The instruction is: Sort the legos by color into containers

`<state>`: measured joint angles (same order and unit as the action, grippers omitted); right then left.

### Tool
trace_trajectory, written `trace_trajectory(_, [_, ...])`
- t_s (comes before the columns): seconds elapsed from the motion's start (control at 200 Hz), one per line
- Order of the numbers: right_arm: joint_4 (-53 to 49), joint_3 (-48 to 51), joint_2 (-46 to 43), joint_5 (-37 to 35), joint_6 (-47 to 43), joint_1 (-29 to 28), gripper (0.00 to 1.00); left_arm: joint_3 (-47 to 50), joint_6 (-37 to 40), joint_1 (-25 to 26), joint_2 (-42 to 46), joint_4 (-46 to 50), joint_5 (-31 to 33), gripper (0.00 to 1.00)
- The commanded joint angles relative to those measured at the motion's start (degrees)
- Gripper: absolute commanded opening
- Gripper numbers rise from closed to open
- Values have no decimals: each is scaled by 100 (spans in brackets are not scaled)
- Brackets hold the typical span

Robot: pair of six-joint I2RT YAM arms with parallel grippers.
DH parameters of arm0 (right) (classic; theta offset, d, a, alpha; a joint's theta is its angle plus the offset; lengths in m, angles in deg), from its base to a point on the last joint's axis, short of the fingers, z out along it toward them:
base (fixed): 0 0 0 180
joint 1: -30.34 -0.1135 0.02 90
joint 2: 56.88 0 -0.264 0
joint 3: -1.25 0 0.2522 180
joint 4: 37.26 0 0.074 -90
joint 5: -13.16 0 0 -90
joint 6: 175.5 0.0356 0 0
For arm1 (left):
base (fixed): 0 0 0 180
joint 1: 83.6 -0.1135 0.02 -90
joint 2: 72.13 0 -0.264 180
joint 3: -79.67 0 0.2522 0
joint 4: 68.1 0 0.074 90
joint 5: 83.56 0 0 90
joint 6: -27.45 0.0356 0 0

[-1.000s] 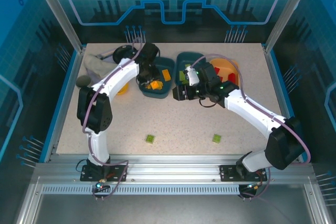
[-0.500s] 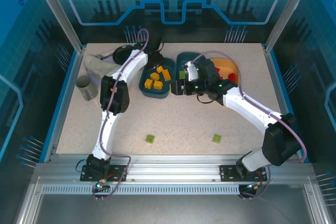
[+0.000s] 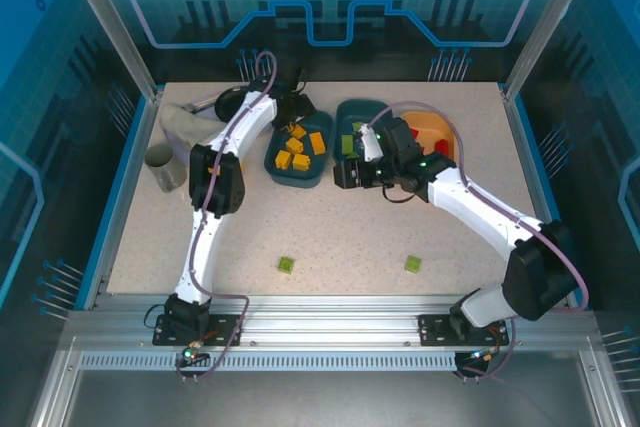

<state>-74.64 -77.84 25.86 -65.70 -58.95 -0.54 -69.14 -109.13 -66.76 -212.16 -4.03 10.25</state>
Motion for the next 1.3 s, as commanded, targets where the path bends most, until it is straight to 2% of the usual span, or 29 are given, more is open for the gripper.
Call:
trace_trajectory(0.0, [-817, 100, -367, -807, 44, 105, 67, 419, 55, 179, 1095, 55, -228, 73])
trace_trajectory(0.14, [-1425, 294, -725, -1354, 498, 126, 68, 1713, 303, 417, 2114, -271, -431, 75])
trace_trajectory(0.33, [-3010, 337, -942, -2044, 1443, 282, 78, 3864, 615, 773, 3648, -981, -973, 76])
trace_trajectory(0.41, [-3684, 490, -938, -1905, 1799, 535, 82, 4597, 947, 1013, 4213, -1162, -1206, 77])
trace_trajectory(0.48, [-3955, 788, -950, -1482, 1973, 851, 82, 5183, 1158, 1230, 4662, -1305, -1433, 77])
trace_trajectory(0.66, [-3631, 1633, -1157, -936, 2395, 1065, 80, 6606, 1227, 1604, 5656, -1628, -1951, 78])
trace_trajectory(0.91, [-3142, 2126, -615, -601, 2588, 1093, 70, 7428, 1117, 1743, 6314, -1587, -1966, 78])
trace_trajectory(1.185, [-2915, 2342, -158, -507, 2586, 1078, 61, 7405, 1073, 1742, 6312, -1651, -1912, 78])
trace_trajectory(1.295, [-2638, 2453, -52, -437, 2608, 1074, 52, 7396, 1063, 1738, 6295, -1695, -1920, 78])
